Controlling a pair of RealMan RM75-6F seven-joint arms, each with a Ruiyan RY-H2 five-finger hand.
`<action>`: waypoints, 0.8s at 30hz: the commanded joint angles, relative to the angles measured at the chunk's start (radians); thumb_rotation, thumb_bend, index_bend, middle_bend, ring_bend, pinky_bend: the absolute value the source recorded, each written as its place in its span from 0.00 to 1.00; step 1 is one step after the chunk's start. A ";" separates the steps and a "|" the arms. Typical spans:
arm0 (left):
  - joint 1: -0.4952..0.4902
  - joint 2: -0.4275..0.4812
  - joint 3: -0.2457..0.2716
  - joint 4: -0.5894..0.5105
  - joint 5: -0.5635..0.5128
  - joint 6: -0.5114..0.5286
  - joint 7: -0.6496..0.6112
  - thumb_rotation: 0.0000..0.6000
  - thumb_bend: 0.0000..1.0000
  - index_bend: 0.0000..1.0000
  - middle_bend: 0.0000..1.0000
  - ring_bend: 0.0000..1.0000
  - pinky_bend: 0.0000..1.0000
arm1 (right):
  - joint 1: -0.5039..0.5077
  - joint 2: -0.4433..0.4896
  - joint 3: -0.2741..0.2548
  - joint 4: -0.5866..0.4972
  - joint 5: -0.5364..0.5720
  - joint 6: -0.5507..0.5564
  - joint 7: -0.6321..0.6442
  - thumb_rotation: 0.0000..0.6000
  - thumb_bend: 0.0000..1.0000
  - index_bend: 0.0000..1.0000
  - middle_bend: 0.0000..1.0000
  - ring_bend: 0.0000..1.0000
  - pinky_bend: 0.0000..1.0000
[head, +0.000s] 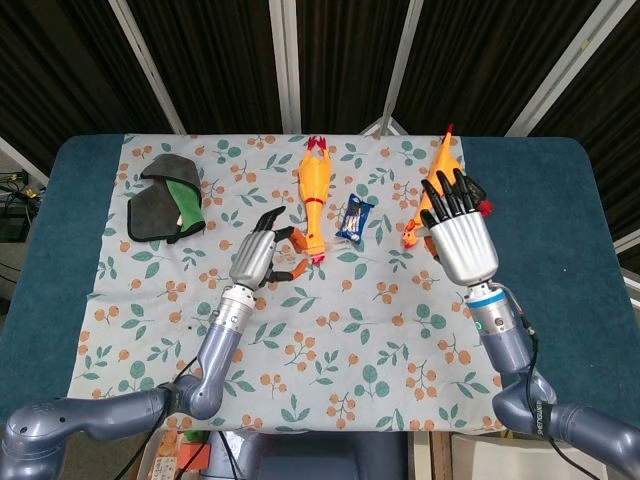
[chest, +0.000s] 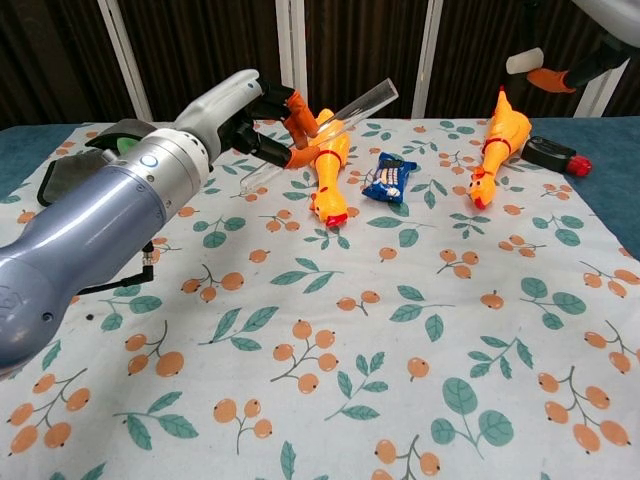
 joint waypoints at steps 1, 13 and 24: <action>-0.007 -0.001 -0.006 0.000 -0.009 -0.006 0.013 1.00 0.84 0.67 0.54 0.06 0.00 | 0.022 -0.024 -0.018 0.039 -0.034 0.013 -0.011 1.00 0.40 0.67 0.20 0.06 0.00; -0.031 -0.006 -0.051 -0.046 -0.121 -0.013 0.132 1.00 0.84 0.67 0.53 0.06 0.00 | 0.092 -0.083 -0.026 0.136 -0.091 0.020 -0.058 1.00 0.40 0.70 0.21 0.06 0.00; -0.045 -0.008 -0.075 -0.079 -0.199 0.007 0.209 1.00 0.84 0.67 0.53 0.06 0.00 | 0.113 -0.118 -0.025 0.131 -0.068 0.013 -0.125 1.00 0.40 0.70 0.22 0.06 0.00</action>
